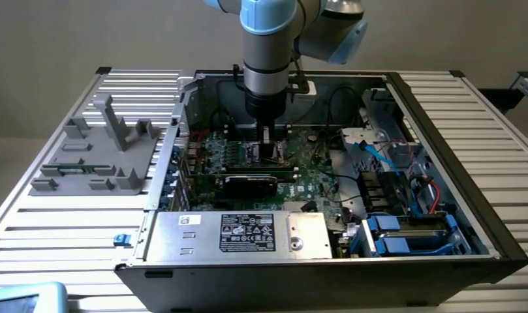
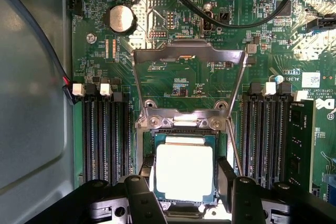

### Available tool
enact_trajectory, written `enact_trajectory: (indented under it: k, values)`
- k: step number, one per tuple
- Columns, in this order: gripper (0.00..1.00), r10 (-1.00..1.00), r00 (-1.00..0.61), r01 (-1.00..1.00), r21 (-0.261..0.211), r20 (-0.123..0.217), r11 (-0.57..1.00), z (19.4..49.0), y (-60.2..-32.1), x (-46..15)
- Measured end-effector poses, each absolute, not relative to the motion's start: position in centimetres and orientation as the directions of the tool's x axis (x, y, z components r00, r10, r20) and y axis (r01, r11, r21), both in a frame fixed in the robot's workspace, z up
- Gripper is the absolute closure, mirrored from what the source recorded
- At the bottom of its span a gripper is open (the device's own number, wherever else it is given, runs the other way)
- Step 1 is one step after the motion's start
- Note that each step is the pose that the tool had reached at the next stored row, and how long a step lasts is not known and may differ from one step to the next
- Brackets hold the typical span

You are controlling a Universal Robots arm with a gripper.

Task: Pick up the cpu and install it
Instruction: 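Place the cpu into insertion slot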

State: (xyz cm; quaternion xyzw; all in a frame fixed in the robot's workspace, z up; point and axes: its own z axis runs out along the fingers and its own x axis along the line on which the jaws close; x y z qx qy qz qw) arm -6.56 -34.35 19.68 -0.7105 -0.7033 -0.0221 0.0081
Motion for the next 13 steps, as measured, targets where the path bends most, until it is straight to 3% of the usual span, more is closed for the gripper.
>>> enact_trajectory:
  k: [13]
  values:
    - [0.45,0.999,0.010,1.000,0.019,0.047,-0.011,19.68,-34.47,-6.59]
